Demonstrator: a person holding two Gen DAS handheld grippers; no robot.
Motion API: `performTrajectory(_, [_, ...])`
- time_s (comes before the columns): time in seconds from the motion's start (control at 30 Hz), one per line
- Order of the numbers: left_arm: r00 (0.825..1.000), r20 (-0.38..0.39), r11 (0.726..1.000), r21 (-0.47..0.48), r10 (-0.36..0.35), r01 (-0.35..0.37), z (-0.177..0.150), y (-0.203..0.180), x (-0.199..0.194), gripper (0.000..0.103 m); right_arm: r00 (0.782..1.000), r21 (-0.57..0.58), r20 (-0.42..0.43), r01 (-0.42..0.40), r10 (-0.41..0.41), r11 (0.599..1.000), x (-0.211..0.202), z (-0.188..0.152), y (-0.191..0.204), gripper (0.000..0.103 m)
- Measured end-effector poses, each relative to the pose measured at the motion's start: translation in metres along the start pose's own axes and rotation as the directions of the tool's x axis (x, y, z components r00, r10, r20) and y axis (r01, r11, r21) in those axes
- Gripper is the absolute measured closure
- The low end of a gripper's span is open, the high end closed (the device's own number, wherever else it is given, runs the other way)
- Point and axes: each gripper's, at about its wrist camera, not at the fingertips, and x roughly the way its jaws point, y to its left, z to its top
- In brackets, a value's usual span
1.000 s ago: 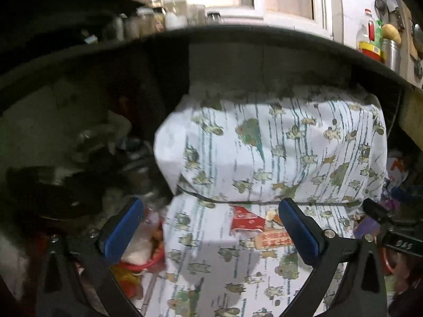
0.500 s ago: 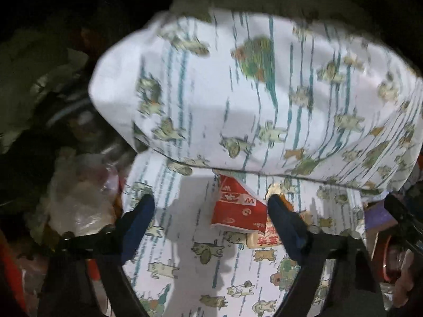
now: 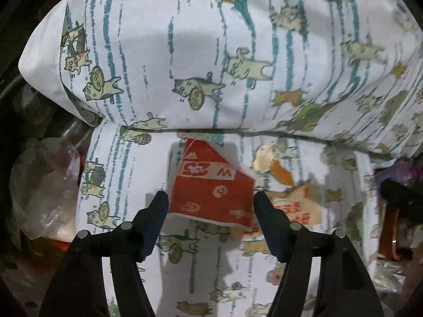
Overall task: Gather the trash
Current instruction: 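Grasp red-and-white paper box with left tool, then grasp tan burger wrapper with right tool while left tool holds red box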
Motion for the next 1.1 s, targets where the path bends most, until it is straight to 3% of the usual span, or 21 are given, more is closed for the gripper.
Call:
performTrajectory(0.1, [1.000,-0.007,1.000,0.015,0.025,-0.025,-0.004,-0.001,0.007,0.035,0.999,0.048,-0.025,-0.036,0.037,0.998,0.003,0.004,0.002,0.001])
performTrajectory(0.17, [0.999,-0.008,0.999,0.039,0.038,-0.038,-0.007,-0.003,0.007,0.052,0.995,0.078,-0.035,-0.088,0.091,0.993,0.004,0.005,0.005,0.001])
performTrajectory(0.23, [0.998,-0.009,0.996,0.058,0.062,-0.062,-0.010,-0.003,0.006,0.084,0.993,0.090,-0.041,-0.109,0.114,0.990,0.006,0.006,0.012,0.001])
performTrajectory(0.4, [0.996,0.023,0.996,0.034,0.082,-0.083,-0.015,0.012,-0.018,0.098,0.995,0.062,-0.069,-0.065,0.069,0.996,0.026,0.003,0.028,0.001])
performTrajectory(0.57, [0.997,0.071,0.999,0.004,0.032,-0.032,-0.023,0.025,-0.053,0.098,0.994,0.055,-0.106,-0.015,0.021,0.998,0.048,0.002,0.033,0.001])
performTrajectory(0.73, [0.997,0.059,0.999,-0.012,-0.051,0.051,-0.034,0.039,-0.071,0.098,0.996,0.011,-0.091,-0.005,0.006,1.000,0.068,0.008,0.041,0.001])
performTrajectory(0.83, [0.997,0.055,0.998,-0.020,-0.057,0.058,-0.040,0.049,-0.073,0.098,0.996,-0.016,-0.074,-0.041,0.040,0.999,0.083,0.011,0.048,0.011])
performTrajectory(0.93, [0.992,0.016,0.991,-0.048,-0.126,0.127,-0.044,0.059,-0.072,0.098,0.987,-0.081,-0.118,-0.116,0.106,0.990,0.098,0.009,0.064,0.020])
performTrajectory(1.0, [0.991,0.008,0.989,-0.068,-0.131,0.131,-0.046,0.064,-0.071,0.098,0.986,-0.151,-0.130,-0.124,0.105,0.981,0.104,0.005,0.078,0.020])
performTrajectory(1.1, [0.998,0.019,0.996,-0.054,-0.065,0.066,-0.044,0.065,-0.074,0.098,0.987,-0.209,-0.153,-0.088,0.056,0.974,0.115,-0.001,0.087,0.020])
